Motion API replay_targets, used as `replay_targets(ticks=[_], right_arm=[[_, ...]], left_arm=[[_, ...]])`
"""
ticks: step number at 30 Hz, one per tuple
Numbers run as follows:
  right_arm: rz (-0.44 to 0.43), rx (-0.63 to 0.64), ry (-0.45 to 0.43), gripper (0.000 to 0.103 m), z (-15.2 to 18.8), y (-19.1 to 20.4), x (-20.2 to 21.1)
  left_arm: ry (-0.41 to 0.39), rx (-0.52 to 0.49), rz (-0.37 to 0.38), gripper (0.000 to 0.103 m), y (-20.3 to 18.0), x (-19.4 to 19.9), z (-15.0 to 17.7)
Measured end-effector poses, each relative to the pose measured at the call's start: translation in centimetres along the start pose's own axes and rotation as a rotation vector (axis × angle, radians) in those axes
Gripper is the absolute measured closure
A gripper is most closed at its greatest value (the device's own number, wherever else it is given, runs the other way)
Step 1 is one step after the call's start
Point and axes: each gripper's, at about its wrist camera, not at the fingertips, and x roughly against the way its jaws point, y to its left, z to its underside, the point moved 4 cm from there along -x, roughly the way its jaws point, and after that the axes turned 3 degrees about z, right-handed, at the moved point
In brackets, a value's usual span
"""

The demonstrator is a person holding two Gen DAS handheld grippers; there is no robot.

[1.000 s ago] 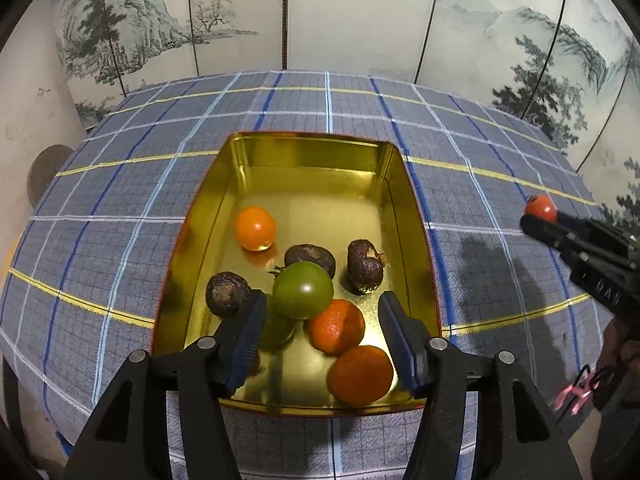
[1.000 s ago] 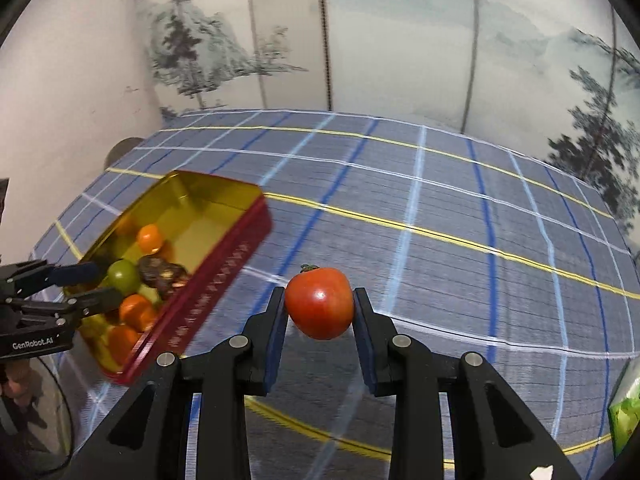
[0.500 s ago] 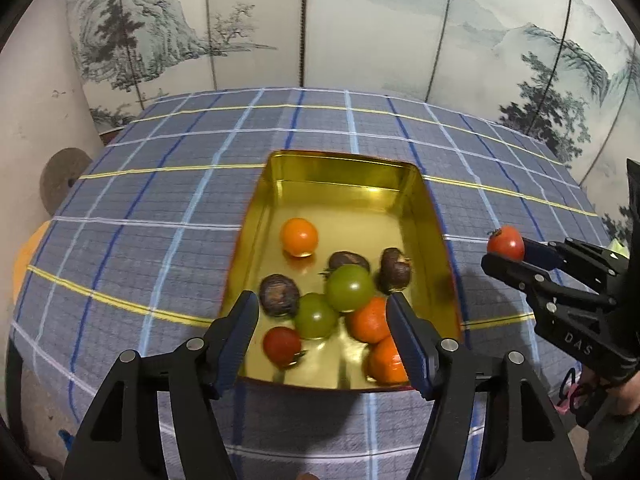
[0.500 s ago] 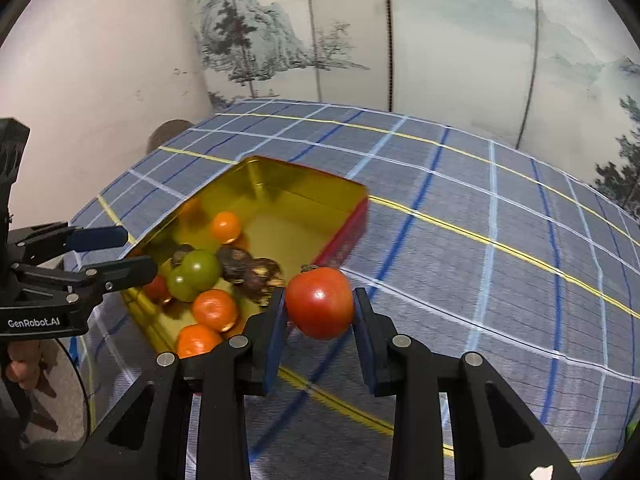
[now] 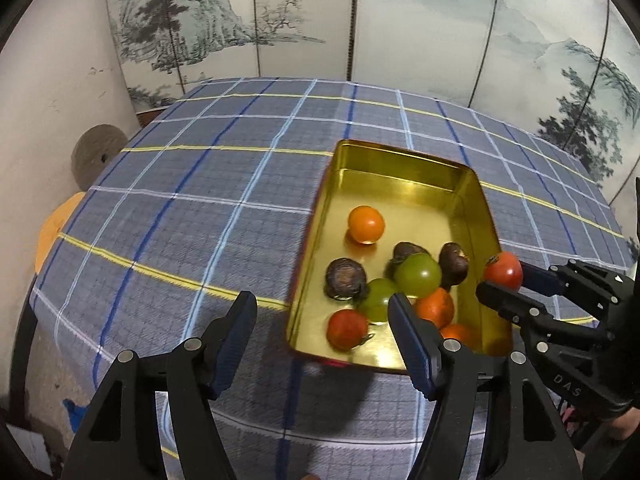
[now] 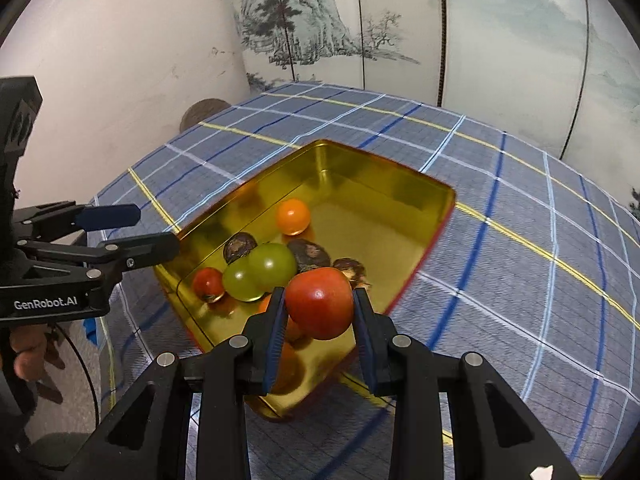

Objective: Organize fruits
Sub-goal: 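Carry the red tomato into the gold tin and open the right gripper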

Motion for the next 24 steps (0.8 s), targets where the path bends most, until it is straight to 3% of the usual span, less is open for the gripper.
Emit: replay_targets(ticks=[24], right_arm=[[0.081,-0.031,0.071,0.071,-0.2,0.6,-4.1]], left_arm=[[0.039,0.034,-0.062,0.034,1.9,-0.4,1.6]])
